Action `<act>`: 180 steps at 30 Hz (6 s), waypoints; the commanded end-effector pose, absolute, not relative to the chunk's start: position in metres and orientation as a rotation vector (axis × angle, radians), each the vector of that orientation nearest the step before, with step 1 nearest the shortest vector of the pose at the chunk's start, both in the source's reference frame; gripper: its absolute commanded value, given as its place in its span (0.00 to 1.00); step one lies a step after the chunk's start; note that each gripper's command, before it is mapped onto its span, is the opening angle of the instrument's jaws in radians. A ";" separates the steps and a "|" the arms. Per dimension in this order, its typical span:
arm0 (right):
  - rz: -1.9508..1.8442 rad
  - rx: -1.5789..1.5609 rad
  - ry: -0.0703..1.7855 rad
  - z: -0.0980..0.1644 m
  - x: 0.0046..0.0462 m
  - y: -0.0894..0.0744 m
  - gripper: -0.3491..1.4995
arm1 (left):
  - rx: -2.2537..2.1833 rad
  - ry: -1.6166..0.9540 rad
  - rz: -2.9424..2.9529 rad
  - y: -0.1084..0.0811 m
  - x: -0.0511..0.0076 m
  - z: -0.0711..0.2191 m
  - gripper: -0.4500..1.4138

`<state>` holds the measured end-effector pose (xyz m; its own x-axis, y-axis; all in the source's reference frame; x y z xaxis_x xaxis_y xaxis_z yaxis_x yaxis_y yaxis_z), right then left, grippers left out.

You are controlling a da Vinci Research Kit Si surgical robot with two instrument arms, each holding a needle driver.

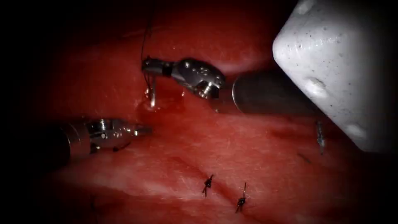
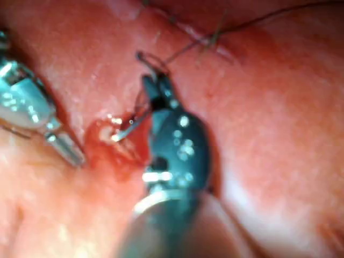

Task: Wound Closure

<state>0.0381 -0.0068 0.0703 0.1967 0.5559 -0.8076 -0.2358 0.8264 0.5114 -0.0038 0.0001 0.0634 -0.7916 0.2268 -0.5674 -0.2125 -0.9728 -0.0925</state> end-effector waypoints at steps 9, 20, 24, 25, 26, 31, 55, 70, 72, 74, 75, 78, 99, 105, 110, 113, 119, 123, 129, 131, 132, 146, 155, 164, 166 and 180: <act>0.662 0.452 1.232 0.071 0.0390 -0.008 0.00 | -0.886 -0.037 2.773 0.000 -0.0041 0.064 0.00; 0.963 0.757 1.152 0.071 0.0391 -0.008 0.00 | -0.893 -0.038 2.779 0.000 -0.0031 0.064 0.00; 0.984 0.808 1.139 0.071 0.0391 -0.008 0.00 | -0.899 -0.043 2.781 0.000 -0.0027 0.064 0.00; 0.991 0.817 1.133 0.071 0.0392 -0.008 0.00 | -0.900 -0.043 2.781 0.000 -0.0026 0.064 0.00; 0.995 0.829 1.124 0.071 0.0392 -0.008 0.00 | -0.901 -0.043 2.782 0.000 -0.0026 0.064 0.00; 0.997 0.879 1.108 0.070 0.0395 -0.009 0.00 | -0.902 -0.044 2.782 0.000 -0.0024 0.064 0.00; 1.094 1.195 0.991 0.068 0.0407 -0.012 0.00 | -0.901 -0.043 2.786 -0.001 -0.0017 0.064 0.00; 1.203 1.315 0.870 0.068 0.0407 -0.013 0.00 | -0.900 -0.047 2.781 0.000 -0.0017 0.064 0.00; 1.216 1.330 0.854 0.068 0.0407 -0.014 0.00 | -0.900 -0.047 2.781 0.000 -0.0017 0.064 0.00; 1.222 1.353 0.838 0.068 0.0407 -0.014 0.00 | -0.900 -0.047 2.781 0.000 -0.0017 0.064 0.00; 1.230 1.367 0.828 0.068 0.0407 -0.014 0.00 | -0.900 -0.047 2.781 0.000 -0.0017 0.064 0.00; 1.250 1.391 0.807 0.068 0.0408 -0.014 0.00 | -0.900 -0.047 2.781 0.000 -0.0017 0.064 0.00; 1.242 1.344 0.845 0.067 0.0408 -0.014 0.00 | -0.900 -0.041 2.789 0.000 -0.0020 0.064 0.00; 1.198 1.246 1.059 0.068 0.0400 -0.012 0.74 | -0.967 0.026 2.781 0.000 -0.0015 0.062 0.00; 1.193 1.141 1.110 0.068 0.0375 -0.009 0.85 | -1.130 0.248 2.753 0.000 -0.0009 0.060 0.03; 1.182 1.117 1.119 0.067 0.0357 -0.008 0.83 | -1.254 0.305 2.715 0.000 -0.0010 0.059 0.06; 1.160 1.021 1.146 0.066 0.0328 -0.007 0.82 | -1.426 0.361 2.643 0.001 -0.0017 0.058 0.20; 1.151 0.998 1.150 0.066 0.0316 -0.006 0.78 | -1.503 0.395 2.592 0.001 -0.0019 0.058 0.28; 1.140 0.989 1.155 0.067 0.0316 -0.007 0.78 | -1.554 0.422 2.557 0.002 -0.0020 0.058 0.28; 1.134 0.980 1.158 0.067 0.0318 -0.007 0.78 | -1.563 0.421 2.555 0.002 -0.0026 0.058 0.27; 1.134 0.979 1.159 0.067 0.0318 -0.007 0.77 | -1.566 0.420 2.554 0.002 -0.0028 0.058 0.27; 0.934 0.829 1.215 0.067 0.0322 -0.010 0.54 | -1.692 0.202 2.421 0.002 -0.0038 0.058 0.00; 0.394 0.488 1.231 0.068 0.0323 -0.012 0.00 | -1.736 -0.239 2.114 0.002 -0.0034 0.057 0.00; 0.313 0.504 1.268 0.067 0.0330 -0.013 0.05 | -1.741 -0.431 1.982 0.003 -0.0029 0.057 0.00; 0.315 0.508 1.269 0.066 0.0331 -0.013 0.11 | -1.739 -0.453 1.970 0.003 -0.0027 0.056 0.00; 0.276 0.578 1.301 0.064 0.0350 -0.015 0.00 | -1.743 -0.517 1.938 0.002 -0.0029 0.053 0.00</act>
